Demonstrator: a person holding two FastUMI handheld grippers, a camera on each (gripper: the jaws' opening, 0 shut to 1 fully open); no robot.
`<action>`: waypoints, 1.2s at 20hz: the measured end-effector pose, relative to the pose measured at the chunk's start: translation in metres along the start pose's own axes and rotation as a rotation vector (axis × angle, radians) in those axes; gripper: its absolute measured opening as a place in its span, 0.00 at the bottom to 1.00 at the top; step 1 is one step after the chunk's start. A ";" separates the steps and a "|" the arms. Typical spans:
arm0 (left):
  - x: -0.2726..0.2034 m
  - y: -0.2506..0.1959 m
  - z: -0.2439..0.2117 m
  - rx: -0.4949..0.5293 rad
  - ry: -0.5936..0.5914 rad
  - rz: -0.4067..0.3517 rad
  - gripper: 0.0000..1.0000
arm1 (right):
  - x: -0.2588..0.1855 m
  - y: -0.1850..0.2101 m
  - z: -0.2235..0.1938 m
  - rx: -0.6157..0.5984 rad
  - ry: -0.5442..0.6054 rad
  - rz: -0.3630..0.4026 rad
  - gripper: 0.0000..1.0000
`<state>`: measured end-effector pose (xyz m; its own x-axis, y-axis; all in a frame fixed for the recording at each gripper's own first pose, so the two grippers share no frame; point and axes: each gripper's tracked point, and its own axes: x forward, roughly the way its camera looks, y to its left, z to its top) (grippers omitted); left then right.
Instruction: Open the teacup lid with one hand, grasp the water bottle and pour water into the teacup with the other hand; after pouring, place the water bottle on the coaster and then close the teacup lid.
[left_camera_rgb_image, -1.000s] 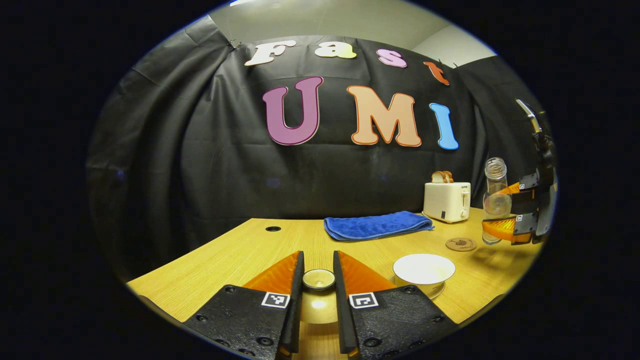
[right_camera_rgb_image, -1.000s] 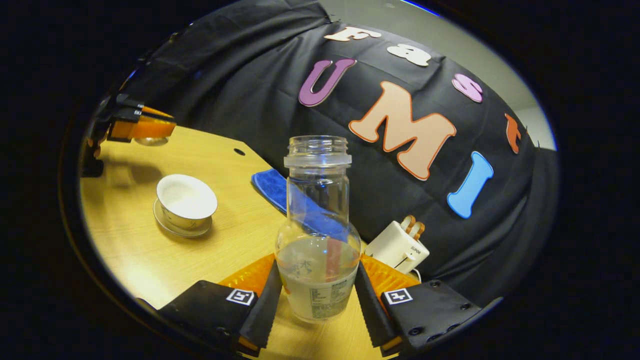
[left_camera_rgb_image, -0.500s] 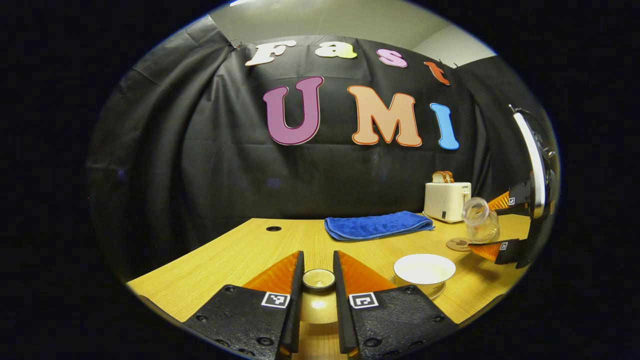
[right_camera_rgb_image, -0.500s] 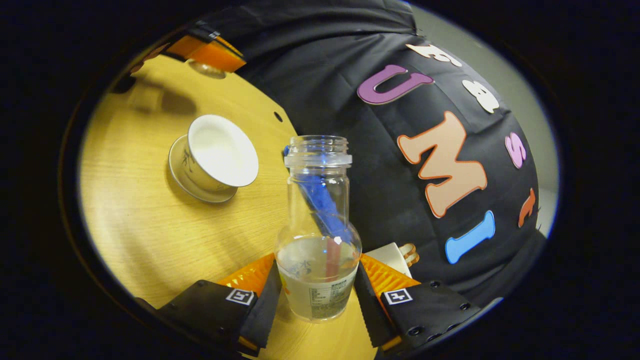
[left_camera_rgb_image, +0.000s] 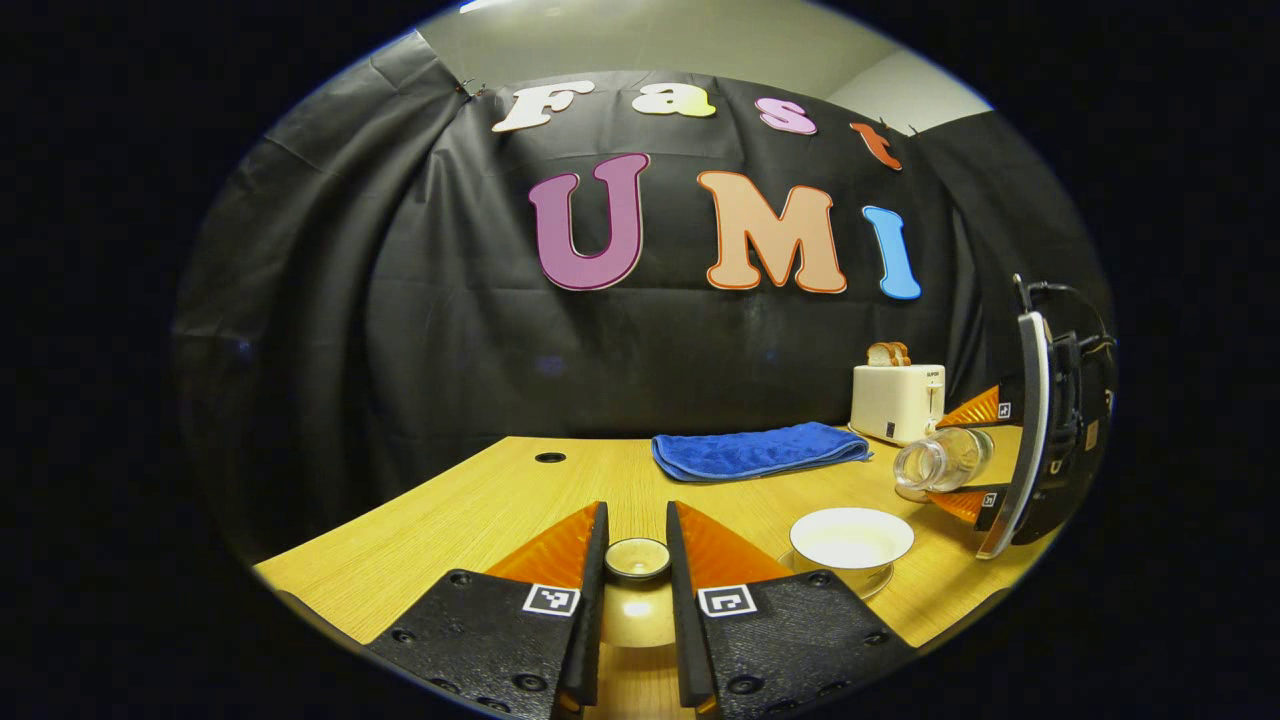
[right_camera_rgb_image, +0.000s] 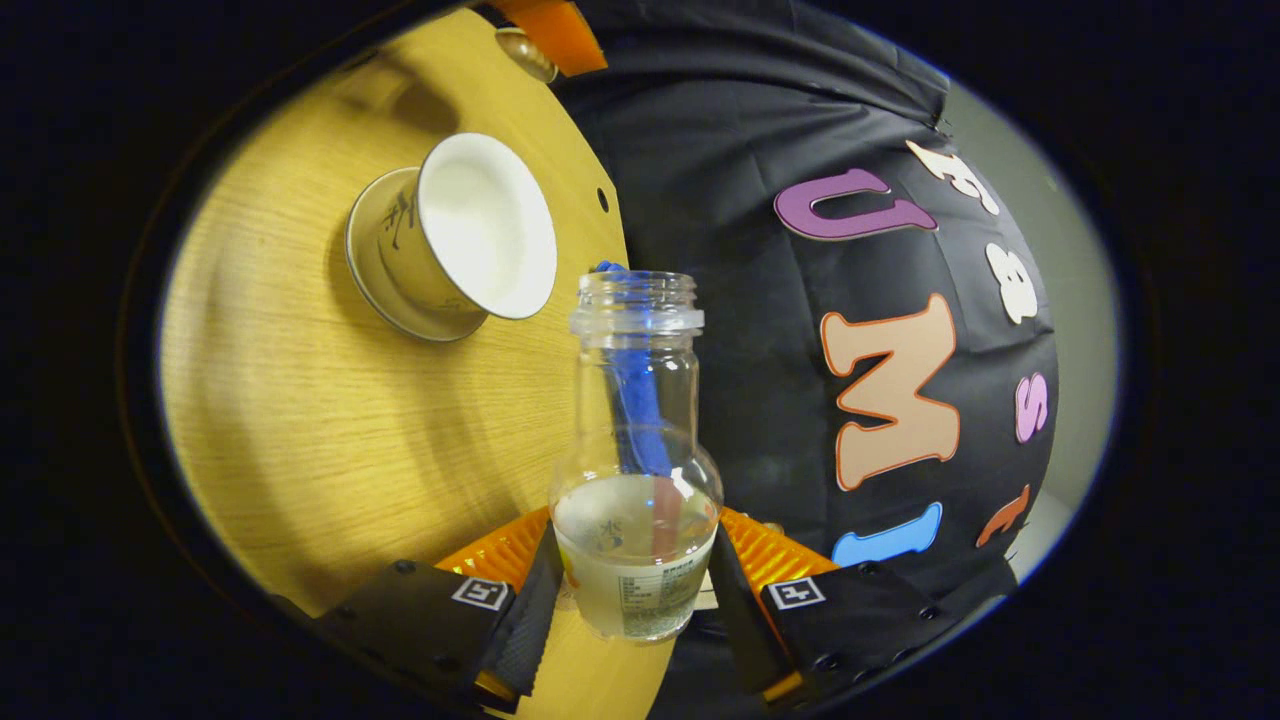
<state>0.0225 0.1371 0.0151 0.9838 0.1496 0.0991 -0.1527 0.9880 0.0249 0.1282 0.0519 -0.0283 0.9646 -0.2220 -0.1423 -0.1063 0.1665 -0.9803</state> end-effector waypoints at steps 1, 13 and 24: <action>0.000 0.002 0.000 0.000 0.000 0.000 0.29 | 0.001 -0.002 0.002 -0.032 -0.002 -0.008 0.77; 0.000 0.004 0.001 0.000 0.002 0.011 0.28 | 0.002 -0.028 0.021 -0.283 -0.064 -0.092 0.77; 0.000 0.004 0.001 0.001 0.002 0.012 0.29 | -0.005 -0.048 0.037 -0.444 -0.133 -0.212 0.78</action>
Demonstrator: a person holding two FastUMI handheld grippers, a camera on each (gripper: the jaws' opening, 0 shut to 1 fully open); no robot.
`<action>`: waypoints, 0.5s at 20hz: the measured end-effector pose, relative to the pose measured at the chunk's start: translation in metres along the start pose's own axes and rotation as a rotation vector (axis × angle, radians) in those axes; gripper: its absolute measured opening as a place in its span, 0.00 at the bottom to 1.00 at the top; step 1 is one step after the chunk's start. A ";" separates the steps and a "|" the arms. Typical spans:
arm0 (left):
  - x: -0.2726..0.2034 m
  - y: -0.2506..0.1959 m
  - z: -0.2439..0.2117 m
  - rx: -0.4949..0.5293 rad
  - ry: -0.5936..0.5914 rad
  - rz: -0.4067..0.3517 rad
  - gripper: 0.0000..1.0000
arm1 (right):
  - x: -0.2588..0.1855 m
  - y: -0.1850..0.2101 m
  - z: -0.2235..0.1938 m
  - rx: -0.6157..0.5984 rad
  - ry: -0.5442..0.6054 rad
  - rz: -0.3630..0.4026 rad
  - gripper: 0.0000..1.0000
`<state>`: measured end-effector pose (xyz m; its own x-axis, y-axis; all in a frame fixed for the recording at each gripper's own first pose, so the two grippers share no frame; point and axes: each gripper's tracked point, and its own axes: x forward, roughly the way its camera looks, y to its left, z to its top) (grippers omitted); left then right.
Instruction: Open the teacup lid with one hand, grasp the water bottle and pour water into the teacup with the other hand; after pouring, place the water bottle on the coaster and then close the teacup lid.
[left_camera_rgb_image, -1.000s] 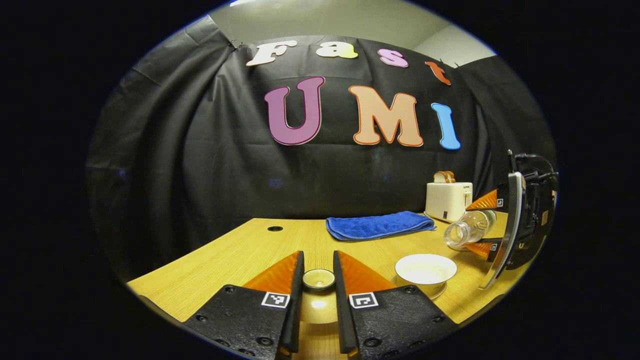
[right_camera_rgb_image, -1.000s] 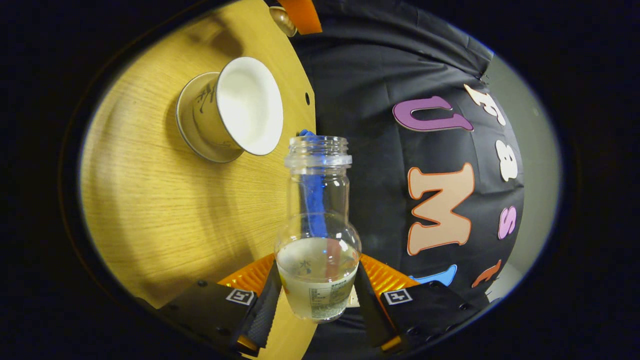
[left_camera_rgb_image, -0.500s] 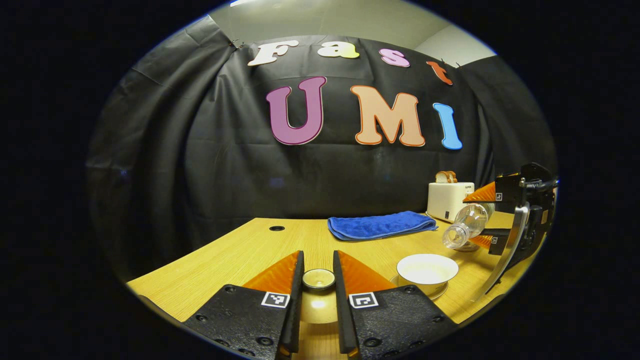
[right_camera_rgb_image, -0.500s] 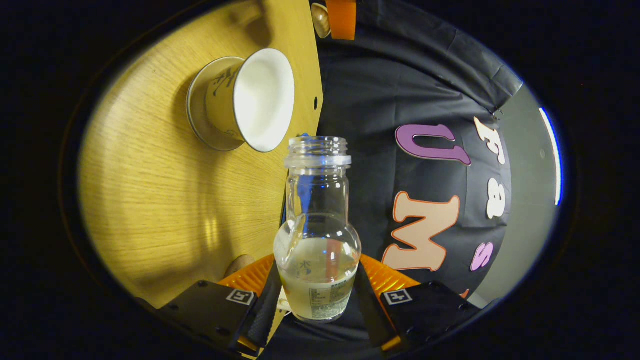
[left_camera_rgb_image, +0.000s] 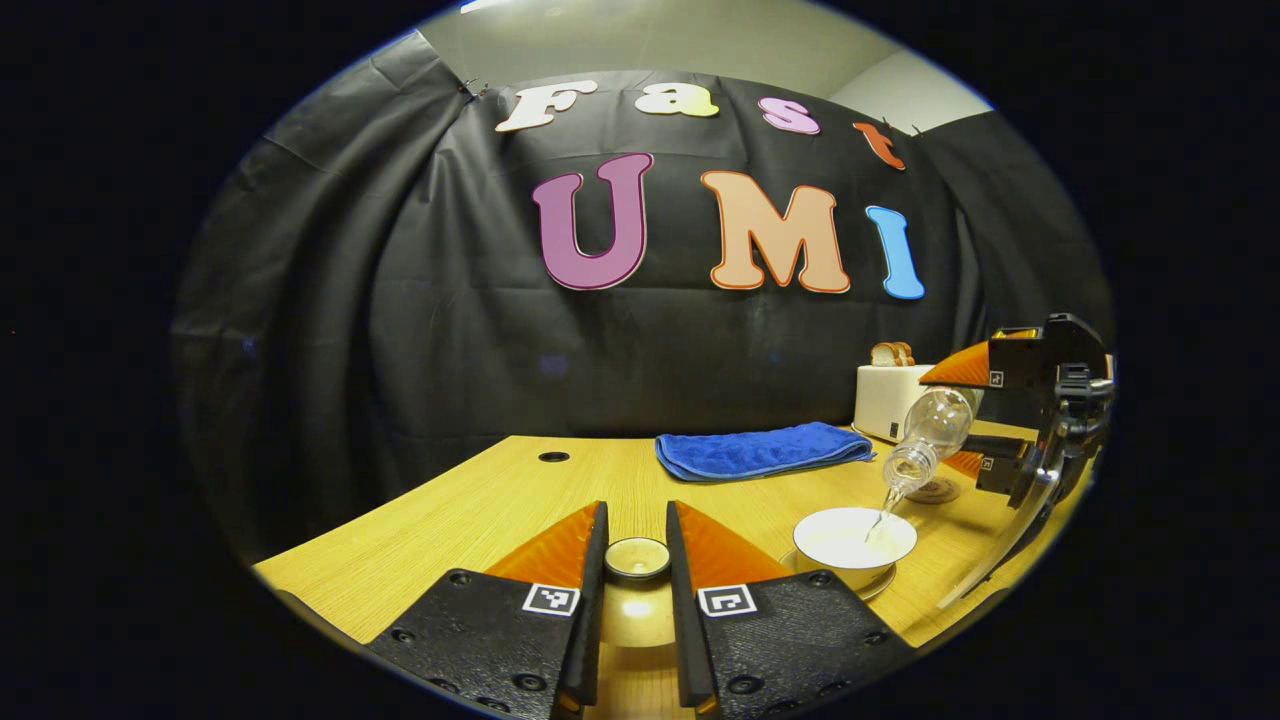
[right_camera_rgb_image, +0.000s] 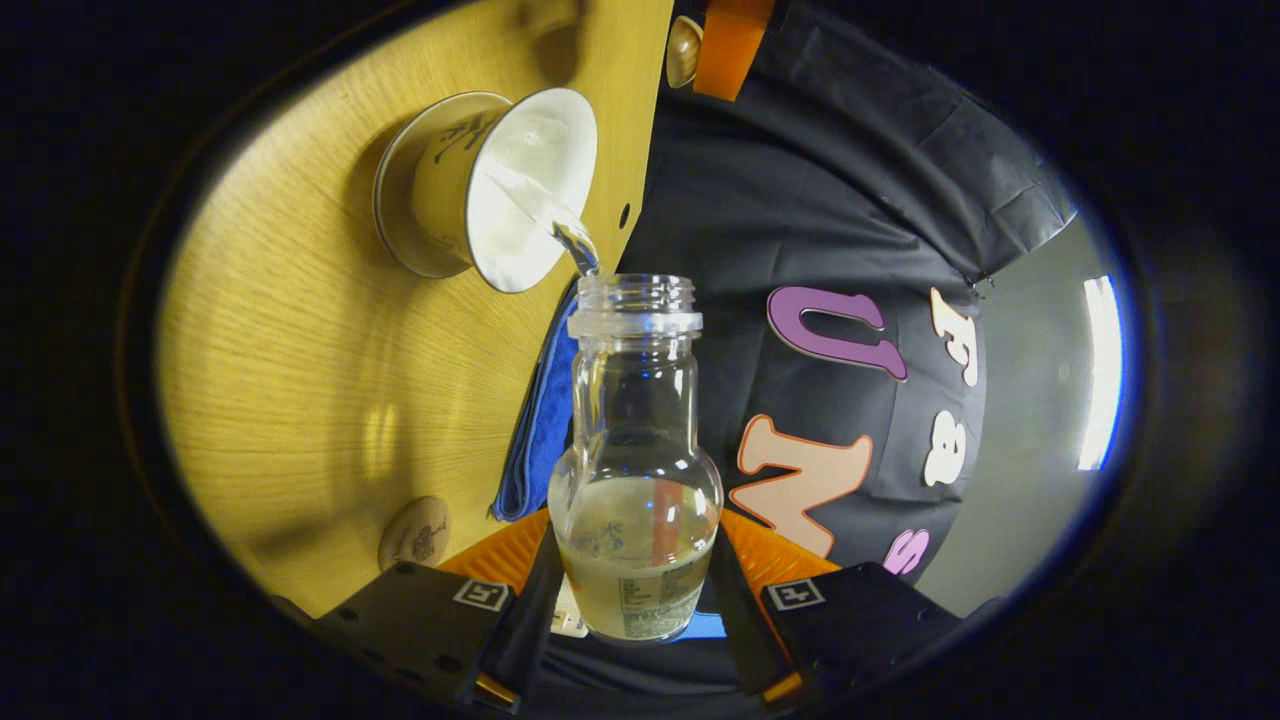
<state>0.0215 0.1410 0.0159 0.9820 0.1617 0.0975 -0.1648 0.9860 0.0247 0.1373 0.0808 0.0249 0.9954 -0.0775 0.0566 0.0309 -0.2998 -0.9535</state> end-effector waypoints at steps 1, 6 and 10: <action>0.000 0.000 0.000 0.000 0.000 0.000 0.28 | 0.001 -0.003 0.001 -0.010 -0.007 -0.015 0.77; 0.000 0.000 -0.001 0.000 0.000 0.001 0.28 | 0.004 -0.023 -0.001 -0.053 -0.031 -0.072 0.78; 0.000 -0.001 -0.001 -0.001 0.000 0.002 0.28 | 0.001 -0.040 0.008 -0.116 -0.064 -0.141 0.78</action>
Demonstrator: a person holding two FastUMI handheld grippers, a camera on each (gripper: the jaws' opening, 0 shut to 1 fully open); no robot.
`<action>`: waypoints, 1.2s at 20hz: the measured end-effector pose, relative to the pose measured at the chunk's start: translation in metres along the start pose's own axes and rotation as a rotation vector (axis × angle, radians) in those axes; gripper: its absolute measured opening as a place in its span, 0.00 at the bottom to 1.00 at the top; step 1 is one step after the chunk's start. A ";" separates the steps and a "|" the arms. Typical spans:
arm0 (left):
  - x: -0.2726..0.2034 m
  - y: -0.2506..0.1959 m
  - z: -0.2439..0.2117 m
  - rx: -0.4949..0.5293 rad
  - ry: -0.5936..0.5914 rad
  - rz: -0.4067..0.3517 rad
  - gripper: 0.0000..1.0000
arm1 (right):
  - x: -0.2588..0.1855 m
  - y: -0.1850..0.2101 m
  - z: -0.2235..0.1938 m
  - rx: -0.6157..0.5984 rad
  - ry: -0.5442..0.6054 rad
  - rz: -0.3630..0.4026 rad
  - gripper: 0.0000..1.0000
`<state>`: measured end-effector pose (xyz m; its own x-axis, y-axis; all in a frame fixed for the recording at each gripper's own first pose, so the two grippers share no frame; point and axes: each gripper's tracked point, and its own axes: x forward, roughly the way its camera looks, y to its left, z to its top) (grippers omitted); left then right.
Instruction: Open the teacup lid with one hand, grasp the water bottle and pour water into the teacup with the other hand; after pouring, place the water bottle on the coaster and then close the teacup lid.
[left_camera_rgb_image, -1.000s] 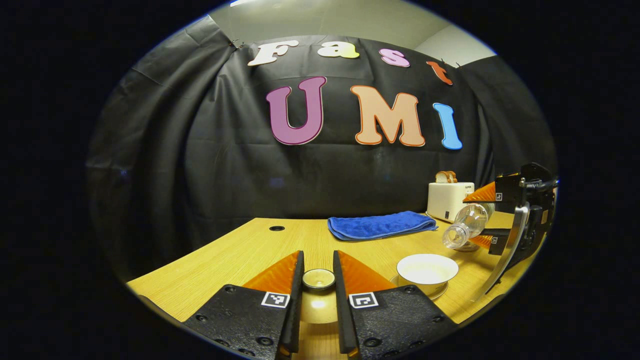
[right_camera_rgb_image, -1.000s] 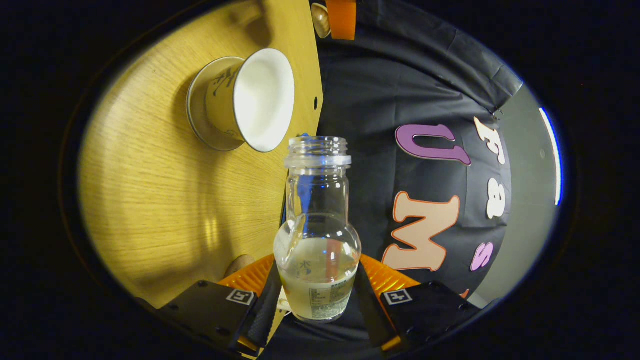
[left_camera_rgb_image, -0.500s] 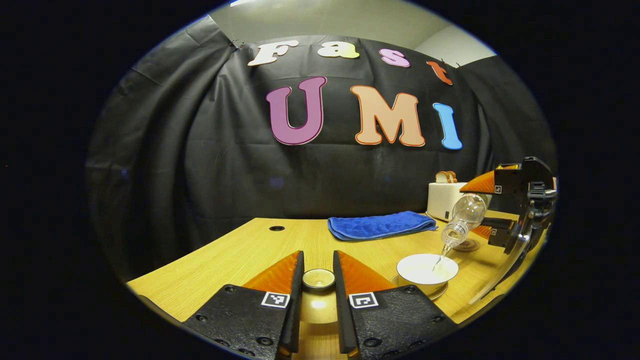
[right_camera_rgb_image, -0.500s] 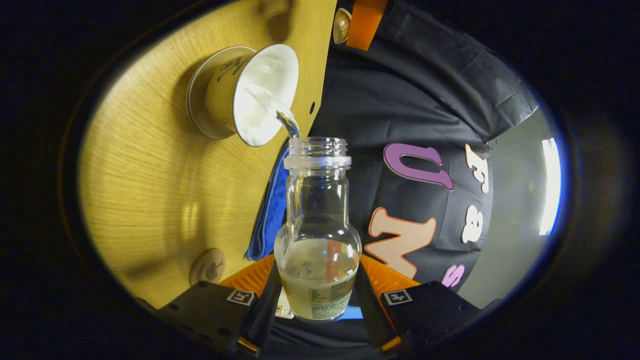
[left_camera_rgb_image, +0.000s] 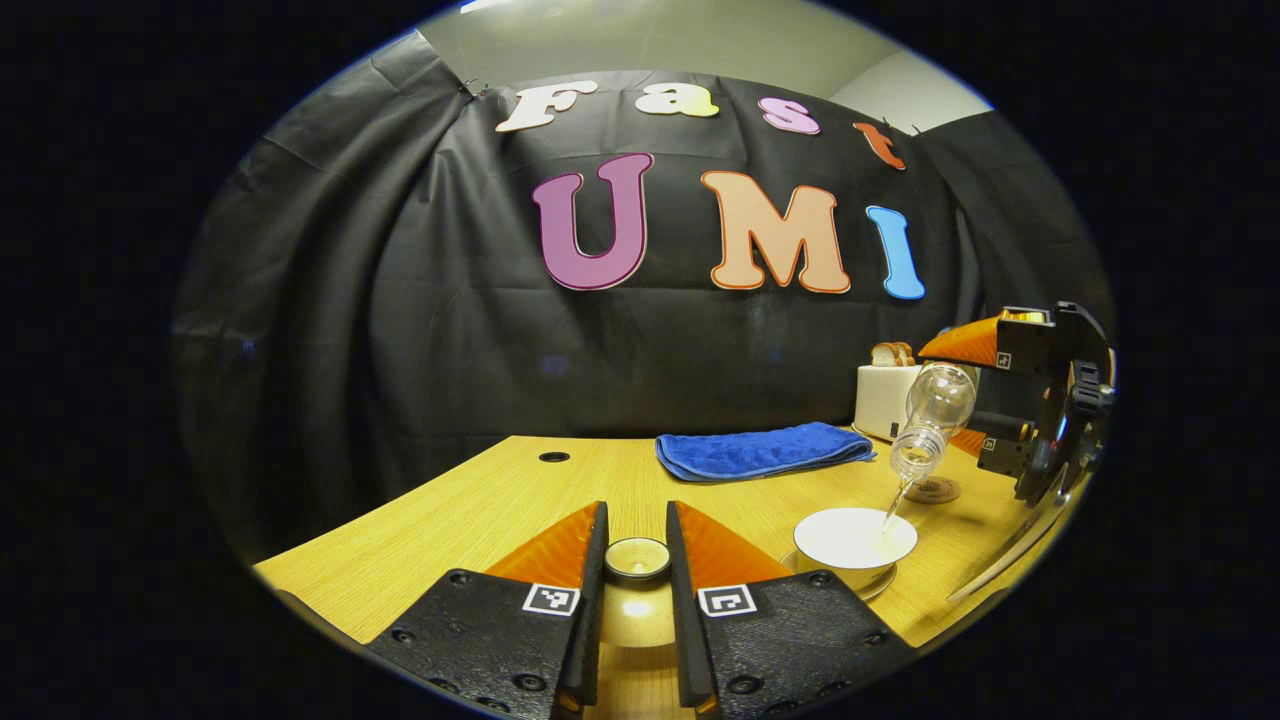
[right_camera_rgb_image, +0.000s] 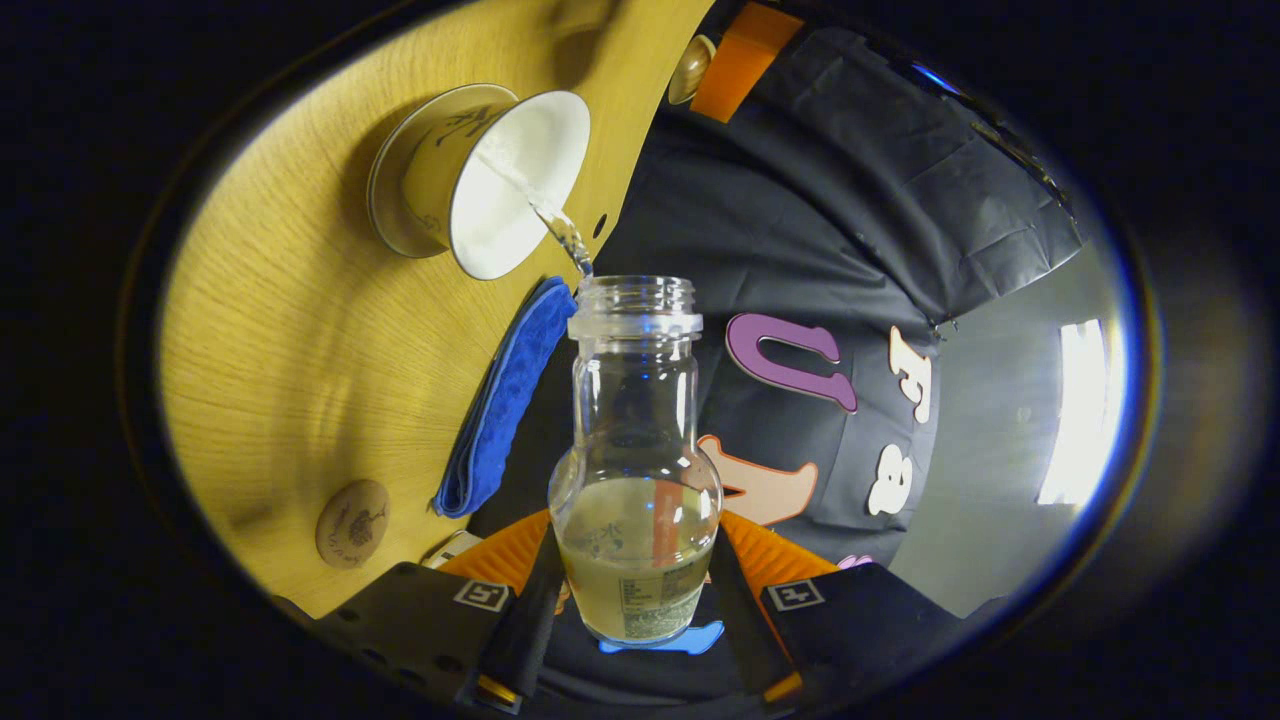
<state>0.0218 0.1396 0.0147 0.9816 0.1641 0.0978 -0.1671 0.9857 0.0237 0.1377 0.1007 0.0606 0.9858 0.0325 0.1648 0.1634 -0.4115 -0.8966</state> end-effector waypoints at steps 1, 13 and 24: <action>0.000 0.000 0.000 0.000 0.000 0.000 0.28 | -0.001 -0.002 0.002 -0.007 -0.006 -0.006 0.78; 0.000 0.000 0.000 0.000 0.000 0.001 0.29 | 0.000 0.020 0.009 0.097 -0.027 0.054 0.80; 0.001 0.000 0.000 0.001 0.000 0.002 0.28 | -0.017 0.069 0.034 0.814 0.060 0.360 0.78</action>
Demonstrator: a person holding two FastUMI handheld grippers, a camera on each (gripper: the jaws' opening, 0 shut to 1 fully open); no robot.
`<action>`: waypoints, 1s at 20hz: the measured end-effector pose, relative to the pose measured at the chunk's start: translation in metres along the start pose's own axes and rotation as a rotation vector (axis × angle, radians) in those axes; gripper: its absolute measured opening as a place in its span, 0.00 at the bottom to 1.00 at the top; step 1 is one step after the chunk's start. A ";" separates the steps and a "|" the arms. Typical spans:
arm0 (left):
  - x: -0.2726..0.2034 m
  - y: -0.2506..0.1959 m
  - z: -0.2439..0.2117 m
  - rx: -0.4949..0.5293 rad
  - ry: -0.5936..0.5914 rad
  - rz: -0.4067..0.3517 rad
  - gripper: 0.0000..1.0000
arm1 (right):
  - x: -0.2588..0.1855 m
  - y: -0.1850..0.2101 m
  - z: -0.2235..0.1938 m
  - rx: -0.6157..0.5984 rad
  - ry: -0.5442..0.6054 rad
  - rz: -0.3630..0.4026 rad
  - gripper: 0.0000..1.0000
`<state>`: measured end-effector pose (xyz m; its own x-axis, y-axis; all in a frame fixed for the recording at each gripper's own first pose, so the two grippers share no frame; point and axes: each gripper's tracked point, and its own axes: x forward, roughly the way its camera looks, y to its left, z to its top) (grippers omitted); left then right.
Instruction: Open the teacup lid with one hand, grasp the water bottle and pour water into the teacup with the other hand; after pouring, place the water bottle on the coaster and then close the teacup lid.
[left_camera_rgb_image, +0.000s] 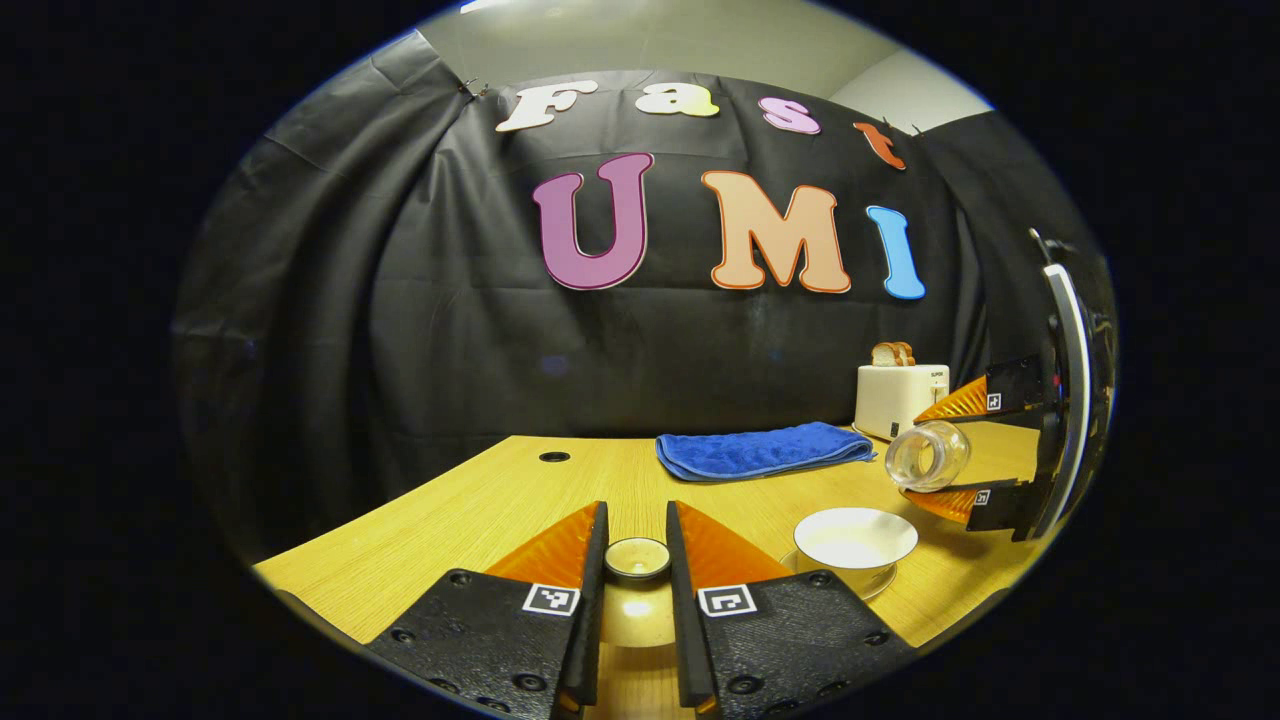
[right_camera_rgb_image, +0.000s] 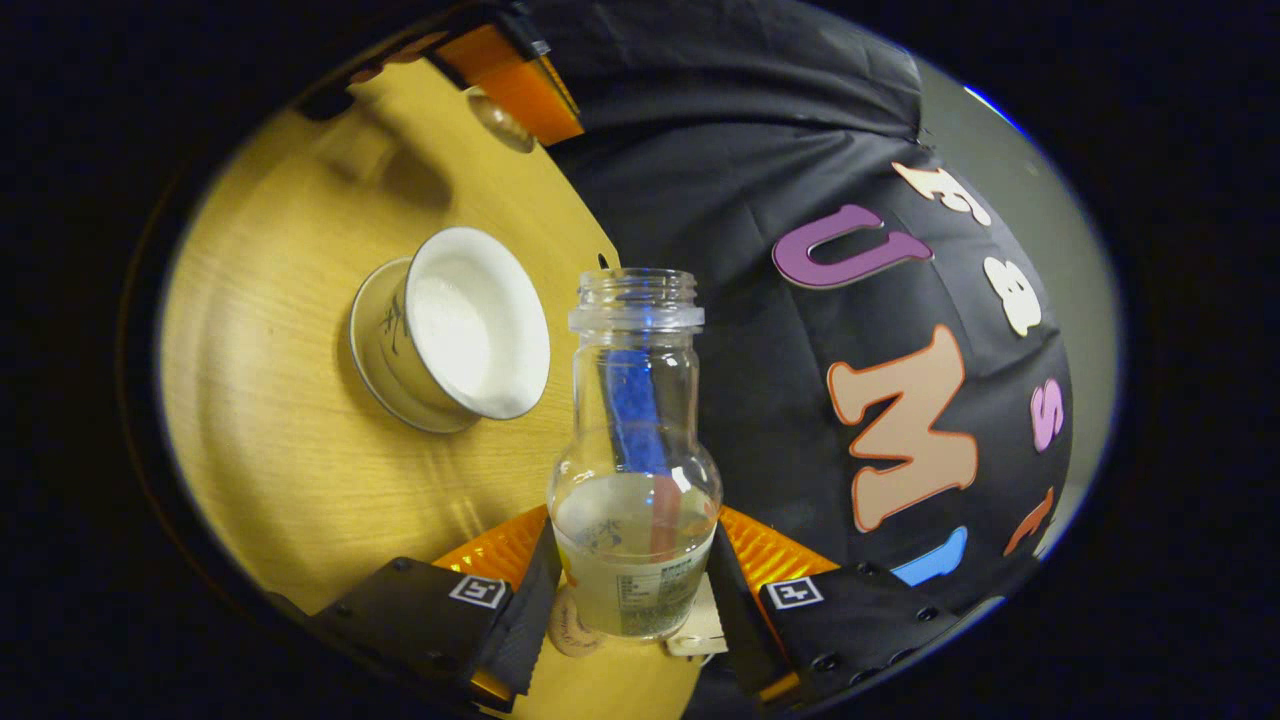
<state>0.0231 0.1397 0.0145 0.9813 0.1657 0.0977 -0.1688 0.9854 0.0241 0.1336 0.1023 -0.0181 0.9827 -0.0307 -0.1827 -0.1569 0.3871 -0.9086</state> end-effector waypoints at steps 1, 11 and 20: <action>0.000 0.000 0.000 0.000 0.000 0.000 0.28 | -0.001 -0.001 0.001 0.066 -0.003 0.006 0.76; 0.000 0.000 0.001 0.000 0.001 0.000 0.29 | 0.000 -0.039 -0.031 0.663 0.007 -0.027 0.80; 0.000 0.000 0.000 0.001 0.000 0.001 0.29 | 0.014 -0.065 -0.107 1.036 0.085 -0.098 0.79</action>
<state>0.0227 0.1393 0.0146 0.9812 0.1665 0.0976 -0.1697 0.9852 0.0248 0.1471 -0.0219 -0.0015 0.9700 -0.1539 -0.1882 0.1240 0.9791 -0.1614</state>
